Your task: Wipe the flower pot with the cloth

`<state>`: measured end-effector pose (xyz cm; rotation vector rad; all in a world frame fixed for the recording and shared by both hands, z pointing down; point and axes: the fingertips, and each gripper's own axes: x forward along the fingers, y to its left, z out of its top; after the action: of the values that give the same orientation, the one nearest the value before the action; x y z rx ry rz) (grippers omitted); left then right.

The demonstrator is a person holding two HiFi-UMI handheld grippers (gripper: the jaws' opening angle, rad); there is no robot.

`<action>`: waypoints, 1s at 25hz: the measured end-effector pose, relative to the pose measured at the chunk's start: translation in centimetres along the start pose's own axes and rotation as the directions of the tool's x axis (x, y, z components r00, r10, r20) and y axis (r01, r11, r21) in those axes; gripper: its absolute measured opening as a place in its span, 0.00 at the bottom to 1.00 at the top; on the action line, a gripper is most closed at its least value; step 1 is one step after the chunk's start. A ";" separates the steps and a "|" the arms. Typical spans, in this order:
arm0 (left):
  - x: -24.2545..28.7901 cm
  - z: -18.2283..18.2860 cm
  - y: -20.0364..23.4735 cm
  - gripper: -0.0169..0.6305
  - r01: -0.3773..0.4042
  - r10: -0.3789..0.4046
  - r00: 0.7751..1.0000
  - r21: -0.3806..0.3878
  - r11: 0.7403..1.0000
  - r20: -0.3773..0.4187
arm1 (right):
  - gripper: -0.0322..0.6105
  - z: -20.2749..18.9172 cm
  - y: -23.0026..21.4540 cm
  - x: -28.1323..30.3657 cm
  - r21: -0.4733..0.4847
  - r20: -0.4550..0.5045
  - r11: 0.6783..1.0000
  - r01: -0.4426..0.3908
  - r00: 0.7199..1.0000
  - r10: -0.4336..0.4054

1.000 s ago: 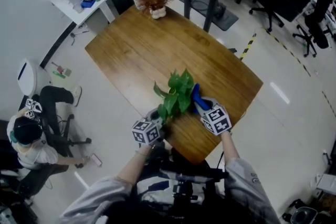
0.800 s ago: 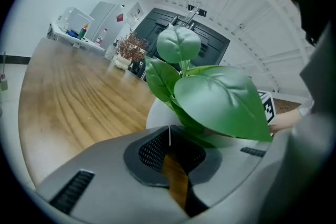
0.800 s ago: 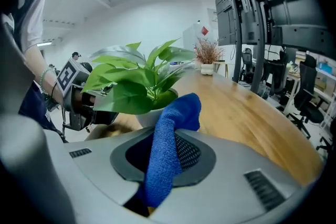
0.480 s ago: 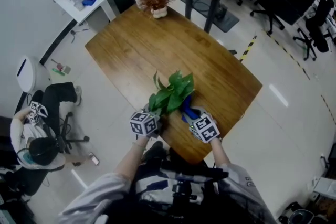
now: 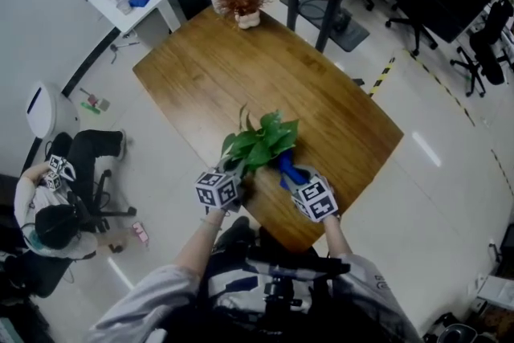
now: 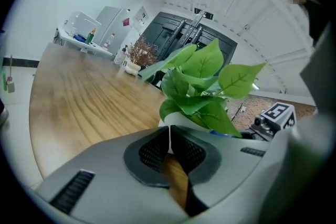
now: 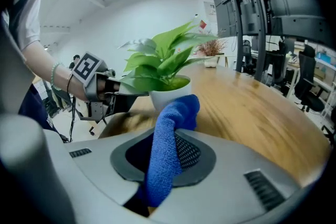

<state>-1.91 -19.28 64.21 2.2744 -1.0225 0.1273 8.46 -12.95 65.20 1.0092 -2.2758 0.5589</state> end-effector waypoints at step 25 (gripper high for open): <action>0.6 1.7 1.0 0.04 0.060 -0.060 0.998 -0.002 0.998 0.001 | 0.15 2.1 1.4 1.1 -0.093 -0.026 0.993 -0.077 0.997 0.075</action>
<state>-2.43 -21.12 63.58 2.3008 -0.9538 0.0995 6.08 -13.80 64.15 0.8698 -2.3059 0.4870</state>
